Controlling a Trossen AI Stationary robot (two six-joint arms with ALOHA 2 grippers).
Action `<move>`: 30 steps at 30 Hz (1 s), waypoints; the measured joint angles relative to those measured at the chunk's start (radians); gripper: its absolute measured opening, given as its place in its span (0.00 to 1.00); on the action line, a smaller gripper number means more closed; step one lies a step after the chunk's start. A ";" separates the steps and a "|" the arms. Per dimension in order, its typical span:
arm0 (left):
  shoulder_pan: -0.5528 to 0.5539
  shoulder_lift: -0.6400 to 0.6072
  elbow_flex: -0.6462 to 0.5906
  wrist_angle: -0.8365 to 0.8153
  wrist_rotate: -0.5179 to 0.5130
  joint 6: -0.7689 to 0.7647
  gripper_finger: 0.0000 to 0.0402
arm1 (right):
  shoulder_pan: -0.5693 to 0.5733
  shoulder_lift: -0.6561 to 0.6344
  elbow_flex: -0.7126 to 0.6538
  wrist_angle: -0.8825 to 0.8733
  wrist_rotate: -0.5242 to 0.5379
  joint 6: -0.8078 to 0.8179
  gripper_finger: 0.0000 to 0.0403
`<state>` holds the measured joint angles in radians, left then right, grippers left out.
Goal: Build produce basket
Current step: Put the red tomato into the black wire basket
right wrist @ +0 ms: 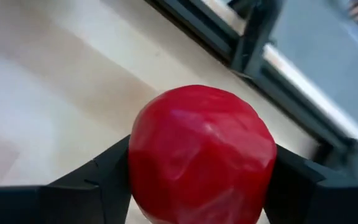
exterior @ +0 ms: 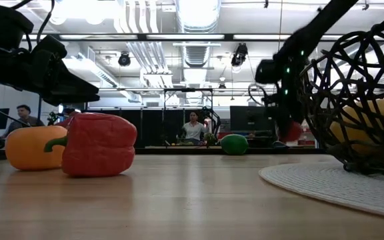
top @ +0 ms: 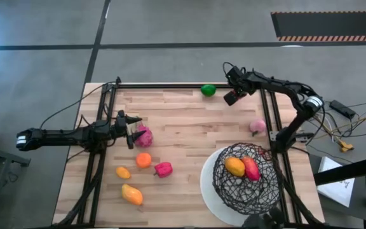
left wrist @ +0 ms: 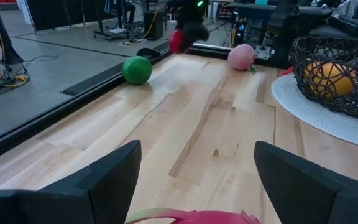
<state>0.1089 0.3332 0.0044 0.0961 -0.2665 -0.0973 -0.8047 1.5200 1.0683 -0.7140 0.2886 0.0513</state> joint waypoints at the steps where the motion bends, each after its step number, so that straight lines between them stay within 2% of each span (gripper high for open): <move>1: 0.000 0.000 0.000 0.000 0.000 0.000 0.74 | 0.038 -0.029 0.000 -0.030 0.045 0.000 0.63; 6: 0.000 0.000 0.000 0.000 0.000 0.000 0.74 | 0.332 -0.185 0.000 -0.217 0.270 0.138 0.63; 10: 0.000 0.000 0.000 0.000 0.000 0.000 0.74 | 0.663 -0.281 0.000 -0.355 0.304 0.404 0.63; 14: 0.000 0.000 0.000 0.000 0.000 0.000 0.74 | 1.015 -0.316 -0.001 -0.448 0.295 0.729 0.63; 18: 0.000 0.000 0.000 0.000 0.000 0.000 0.74 | 1.310 -0.293 0.020 -0.459 0.208 0.984 0.63; 22: 0.000 0.000 0.000 0.000 0.000 0.000 0.74 | 1.514 -0.209 0.082 -0.479 0.137 1.219 0.63; 26: 0.000 0.000 0.000 0.000 0.000 0.000 0.74 | 1.621 -0.090 0.161 -0.574 -0.018 1.379 0.63; 30: 0.000 0.000 0.000 0.000 0.000 0.000 0.74 | 1.661 0.036 0.210 -0.669 -0.190 1.459 0.63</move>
<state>0.1089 0.3332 0.0044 0.0960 -0.2665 -0.0971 0.8567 1.5563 1.2784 -1.3828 0.0991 1.5104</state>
